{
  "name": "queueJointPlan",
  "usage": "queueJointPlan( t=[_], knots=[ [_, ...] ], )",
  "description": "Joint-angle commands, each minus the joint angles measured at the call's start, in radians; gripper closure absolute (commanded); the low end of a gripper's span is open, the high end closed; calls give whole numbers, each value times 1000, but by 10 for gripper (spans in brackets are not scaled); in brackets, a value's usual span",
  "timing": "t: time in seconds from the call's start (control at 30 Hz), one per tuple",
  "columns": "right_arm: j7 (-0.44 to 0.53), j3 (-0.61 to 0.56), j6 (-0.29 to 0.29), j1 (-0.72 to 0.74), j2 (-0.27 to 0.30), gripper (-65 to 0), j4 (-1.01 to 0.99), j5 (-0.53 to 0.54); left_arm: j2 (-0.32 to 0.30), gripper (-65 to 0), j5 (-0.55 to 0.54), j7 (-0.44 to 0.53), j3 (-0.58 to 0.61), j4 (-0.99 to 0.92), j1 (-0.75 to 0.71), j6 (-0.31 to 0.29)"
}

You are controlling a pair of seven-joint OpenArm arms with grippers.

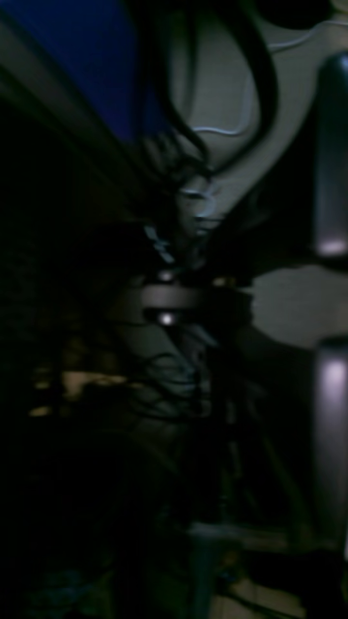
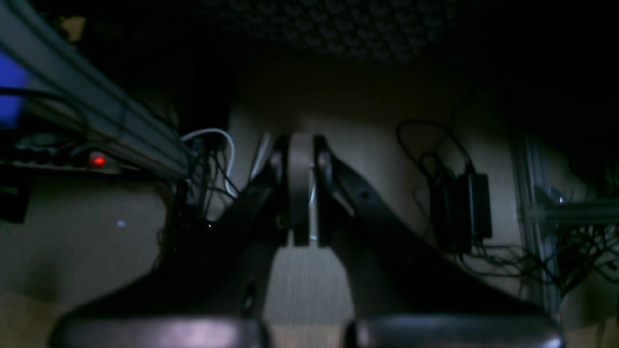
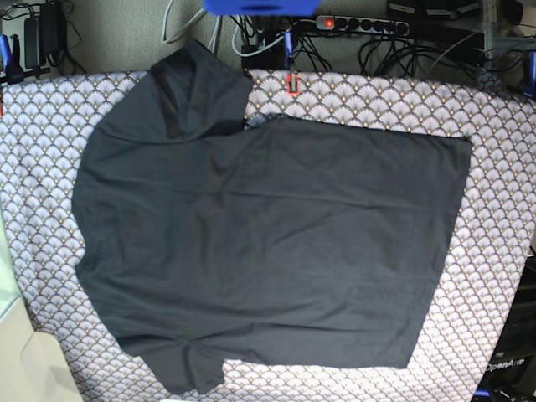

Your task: Fold the T-shirt properly

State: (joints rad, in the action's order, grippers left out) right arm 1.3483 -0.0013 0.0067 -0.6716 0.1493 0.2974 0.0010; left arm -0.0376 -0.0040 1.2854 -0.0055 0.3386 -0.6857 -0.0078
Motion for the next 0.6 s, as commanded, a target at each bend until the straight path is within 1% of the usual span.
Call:
queueJointPlan(
  t=[0.0,0.07,0.17,0.27,0.33,0.4,0.47,0.57],
  knots=[
    [29,4,5,-44,6,0,46,4,0,0,2,26,-1,64,-68,4],
    [26,4,5,-107,17,0,156,4,0,0,2,21,-1,202,-144,6],
    [21,22,3,-207,16,0,351,4,-3,0,-8,13,-3,389,-228,7],
    [-19,68,3,-288,-3,0,537,4,-6,0,-81,-60,-3,528,-277,7],
    [-71,88,3,-342,-10,0,670,4,-9,0,-123,-129,-1,610,-302,1],
    [-146,94,3,-406,-10,0,830,4,-37,0,-153,-197,0,722,-335,-1],
    [-211,94,3,-468,-10,0,983,4,-63,0,-169,-249,0,841,-378,2],
    [-287,94,5,-526,-10,0,1155,4,-87,0,-175,-300,0,991,-427,6]
  ],
)
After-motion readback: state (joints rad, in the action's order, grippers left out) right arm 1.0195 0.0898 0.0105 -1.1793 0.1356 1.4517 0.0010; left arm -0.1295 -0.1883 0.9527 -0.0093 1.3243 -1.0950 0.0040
